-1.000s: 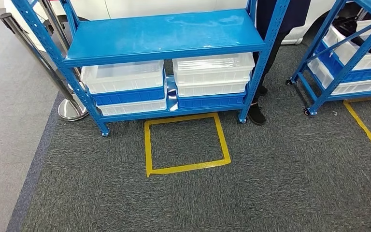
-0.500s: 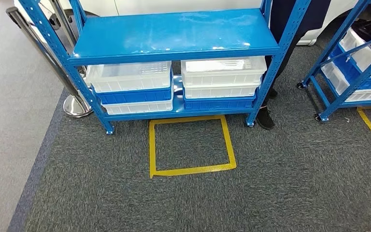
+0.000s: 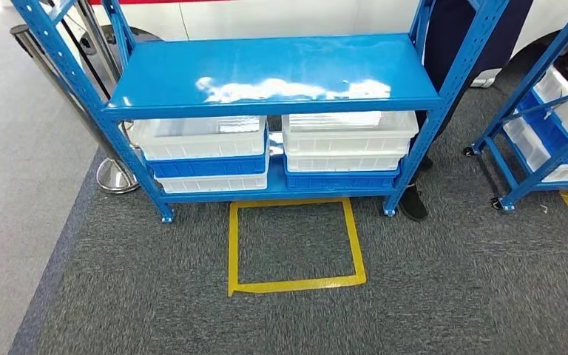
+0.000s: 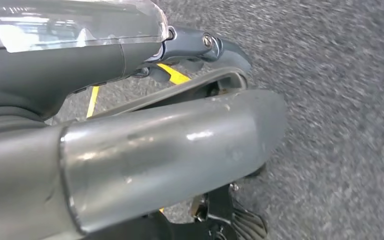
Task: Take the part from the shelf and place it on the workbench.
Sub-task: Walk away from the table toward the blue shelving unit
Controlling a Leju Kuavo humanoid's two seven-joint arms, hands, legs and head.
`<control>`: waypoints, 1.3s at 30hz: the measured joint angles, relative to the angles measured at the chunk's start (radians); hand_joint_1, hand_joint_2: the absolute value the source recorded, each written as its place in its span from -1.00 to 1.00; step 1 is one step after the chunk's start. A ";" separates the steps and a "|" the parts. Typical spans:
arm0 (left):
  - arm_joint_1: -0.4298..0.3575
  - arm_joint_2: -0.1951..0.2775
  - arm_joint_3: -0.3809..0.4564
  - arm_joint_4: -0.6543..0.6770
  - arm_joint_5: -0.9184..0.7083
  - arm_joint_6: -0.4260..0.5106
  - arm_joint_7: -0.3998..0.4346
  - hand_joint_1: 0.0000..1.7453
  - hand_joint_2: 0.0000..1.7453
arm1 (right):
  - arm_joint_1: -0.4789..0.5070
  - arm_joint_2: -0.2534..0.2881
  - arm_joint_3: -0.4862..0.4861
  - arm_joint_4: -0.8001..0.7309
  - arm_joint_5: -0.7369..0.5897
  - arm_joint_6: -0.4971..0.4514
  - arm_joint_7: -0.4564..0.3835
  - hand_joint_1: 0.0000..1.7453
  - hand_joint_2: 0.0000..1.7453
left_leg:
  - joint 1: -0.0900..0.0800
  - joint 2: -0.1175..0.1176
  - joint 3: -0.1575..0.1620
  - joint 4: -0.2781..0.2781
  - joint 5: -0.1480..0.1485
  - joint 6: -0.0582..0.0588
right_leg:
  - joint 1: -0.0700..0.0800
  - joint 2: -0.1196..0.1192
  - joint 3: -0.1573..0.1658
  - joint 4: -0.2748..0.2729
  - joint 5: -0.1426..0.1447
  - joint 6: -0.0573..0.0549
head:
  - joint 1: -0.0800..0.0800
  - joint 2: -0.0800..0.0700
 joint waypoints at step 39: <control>-0.023 -0.129 -0.002 -0.037 0.004 0.050 -0.062 -1.00 -1.00 | -0.010 0.001 -0.015 -0.001 0.022 -0.009 0.035 -1.00 -1.00 | 0.008 0.014 -0.219 0.234 -0.051 -0.018 | 0.001 0.000 0.072 -0.018 -0.049 -0.015 | -0.003 0.000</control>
